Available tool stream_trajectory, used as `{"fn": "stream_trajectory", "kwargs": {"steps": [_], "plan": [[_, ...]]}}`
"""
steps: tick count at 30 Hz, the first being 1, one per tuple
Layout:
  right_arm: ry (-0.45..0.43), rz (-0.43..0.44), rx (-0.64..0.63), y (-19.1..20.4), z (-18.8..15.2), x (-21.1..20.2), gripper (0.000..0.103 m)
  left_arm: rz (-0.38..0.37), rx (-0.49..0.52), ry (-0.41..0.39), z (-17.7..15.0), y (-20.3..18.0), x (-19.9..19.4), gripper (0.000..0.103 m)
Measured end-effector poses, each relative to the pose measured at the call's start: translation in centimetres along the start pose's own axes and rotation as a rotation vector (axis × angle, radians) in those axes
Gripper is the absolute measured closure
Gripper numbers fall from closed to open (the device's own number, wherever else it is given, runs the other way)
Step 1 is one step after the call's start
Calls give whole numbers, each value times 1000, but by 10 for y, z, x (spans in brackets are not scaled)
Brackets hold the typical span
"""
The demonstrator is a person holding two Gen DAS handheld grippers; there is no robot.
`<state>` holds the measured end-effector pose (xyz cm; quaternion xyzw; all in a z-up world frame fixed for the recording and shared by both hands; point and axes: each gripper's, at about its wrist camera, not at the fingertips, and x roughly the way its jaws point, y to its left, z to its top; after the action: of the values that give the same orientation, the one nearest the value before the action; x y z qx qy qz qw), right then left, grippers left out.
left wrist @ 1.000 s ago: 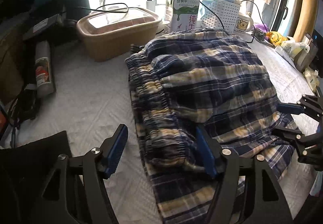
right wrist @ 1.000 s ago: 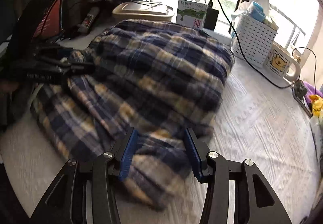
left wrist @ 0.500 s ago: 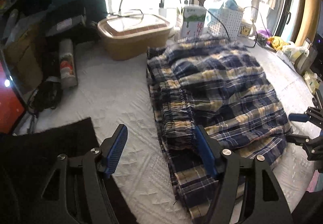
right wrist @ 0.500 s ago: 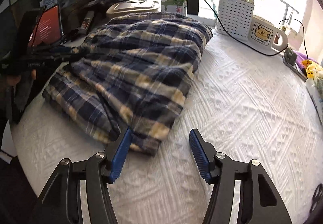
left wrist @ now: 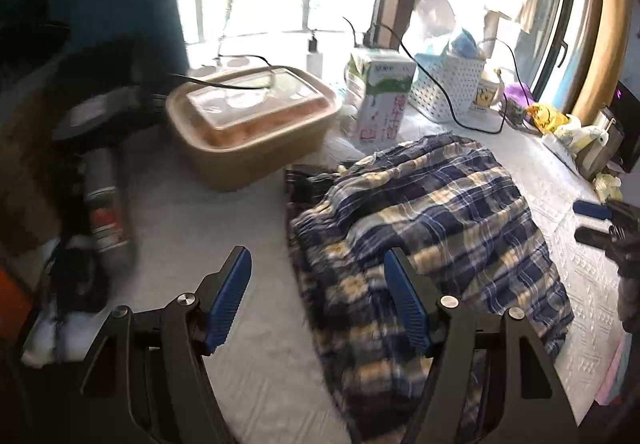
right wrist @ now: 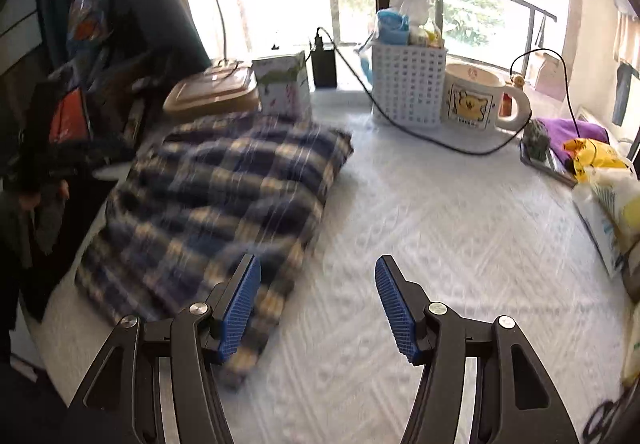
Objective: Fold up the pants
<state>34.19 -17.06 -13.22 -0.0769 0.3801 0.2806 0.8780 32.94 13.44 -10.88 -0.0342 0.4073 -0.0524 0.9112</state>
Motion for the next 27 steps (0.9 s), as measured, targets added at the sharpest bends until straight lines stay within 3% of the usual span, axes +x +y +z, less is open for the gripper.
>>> {"fn": "stream_trajectory", "kwargs": {"steps": [11,14,18,22,24,25,27], "plan": [[7,46,-18,0,47,54,41,23,44,62,20,11,51,32],[24,50,-15,-3,57,77,41,26,21,60,19,20,56,24],[72,53,40,-14,64,110,41,-18,-2,52,26,26,51,23],[45,66,55,-15,71,106,41,-40,50,42,35,21,51,23],[34,69,65,-18,74,104,36,-50,67,74,36,19,63,23],[34,71,77,-21,75,105,28,-61,60,79,37,20,68,23],[44,79,93,-25,75,109,25,-109,42,80,38,20,73,23]]}}
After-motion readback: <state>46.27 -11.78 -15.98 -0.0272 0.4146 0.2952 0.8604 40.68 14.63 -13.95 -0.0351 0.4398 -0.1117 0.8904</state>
